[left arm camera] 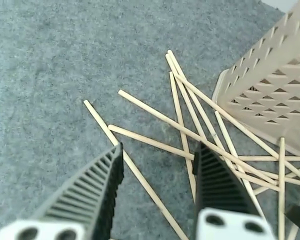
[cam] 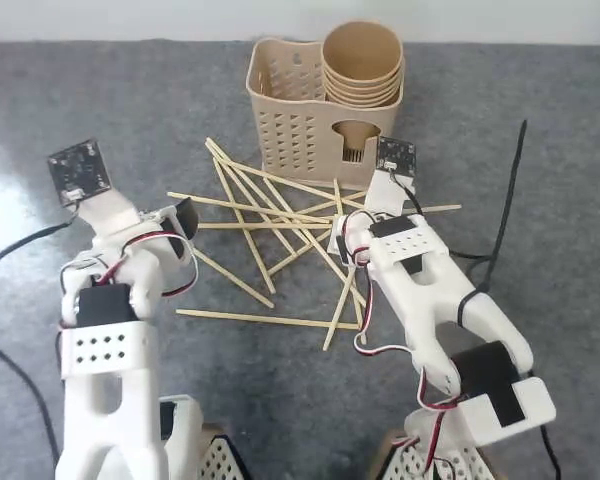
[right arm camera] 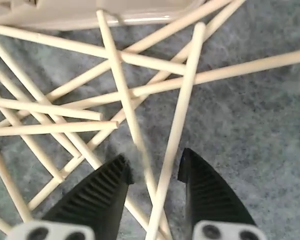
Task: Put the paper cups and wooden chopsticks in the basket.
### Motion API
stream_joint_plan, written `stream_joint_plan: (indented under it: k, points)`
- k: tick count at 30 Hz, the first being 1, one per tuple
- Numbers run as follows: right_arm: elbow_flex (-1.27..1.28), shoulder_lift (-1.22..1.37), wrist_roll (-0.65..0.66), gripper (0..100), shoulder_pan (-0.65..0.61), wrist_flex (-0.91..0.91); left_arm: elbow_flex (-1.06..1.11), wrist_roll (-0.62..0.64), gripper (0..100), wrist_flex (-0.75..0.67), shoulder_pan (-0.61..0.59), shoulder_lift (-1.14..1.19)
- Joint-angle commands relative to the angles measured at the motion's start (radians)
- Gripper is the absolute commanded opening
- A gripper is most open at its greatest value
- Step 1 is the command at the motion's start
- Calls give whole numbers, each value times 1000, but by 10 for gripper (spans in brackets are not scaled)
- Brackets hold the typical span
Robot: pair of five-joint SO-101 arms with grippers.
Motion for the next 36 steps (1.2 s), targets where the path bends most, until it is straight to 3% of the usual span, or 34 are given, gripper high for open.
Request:
stream_joint_plan:
  k: [1, 22, 26, 36]
  points:
    - [-49, -4, -11, 134, 1, -12, -12, -6, 214, -20, 0, 5]
    - [-141, 88, -11, 130, 33, 73, -7, -6, 214, -20, 0, 8]
    - [-141, 85, -5, 0, 38, 74, -7, -6, 214, -20, 0, 8]
    - [-140, -42, -5, 6, 61, 245, -5, -6, 213, -20, 0, 8]
